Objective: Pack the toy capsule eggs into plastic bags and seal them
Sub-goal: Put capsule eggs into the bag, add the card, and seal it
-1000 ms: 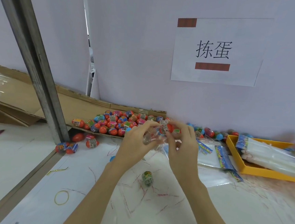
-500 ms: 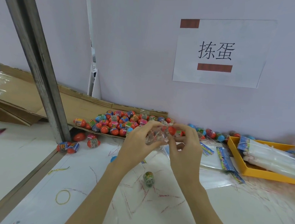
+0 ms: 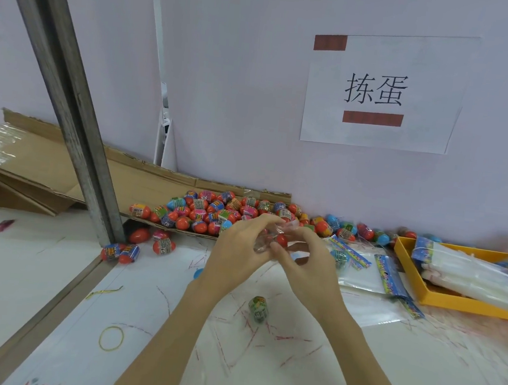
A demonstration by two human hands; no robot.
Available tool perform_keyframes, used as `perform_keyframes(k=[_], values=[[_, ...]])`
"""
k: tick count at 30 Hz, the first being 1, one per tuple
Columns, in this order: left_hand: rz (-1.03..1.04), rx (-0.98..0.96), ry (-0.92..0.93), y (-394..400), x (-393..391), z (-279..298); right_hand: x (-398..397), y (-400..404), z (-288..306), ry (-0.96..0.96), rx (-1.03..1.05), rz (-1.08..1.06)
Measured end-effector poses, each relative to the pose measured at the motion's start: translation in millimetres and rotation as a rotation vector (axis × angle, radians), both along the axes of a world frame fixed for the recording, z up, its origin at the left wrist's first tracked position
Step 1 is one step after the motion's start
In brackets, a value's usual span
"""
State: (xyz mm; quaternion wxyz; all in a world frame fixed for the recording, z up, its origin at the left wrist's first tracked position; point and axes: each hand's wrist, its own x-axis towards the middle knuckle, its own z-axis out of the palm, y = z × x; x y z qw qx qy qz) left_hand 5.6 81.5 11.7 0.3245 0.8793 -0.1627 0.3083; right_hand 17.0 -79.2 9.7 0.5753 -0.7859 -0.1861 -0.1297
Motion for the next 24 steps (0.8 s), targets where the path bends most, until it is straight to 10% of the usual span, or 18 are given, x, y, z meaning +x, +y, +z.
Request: perform_keyframes(k=[15,24], values=[[0.183,0.27,-0.437,-5,1,7,0,-3,4,0.064,0.23,0.149],[-0.129,-0.386,0.465,16,2,11,-2,-2,3,-0.01,0.334,-0.081]])
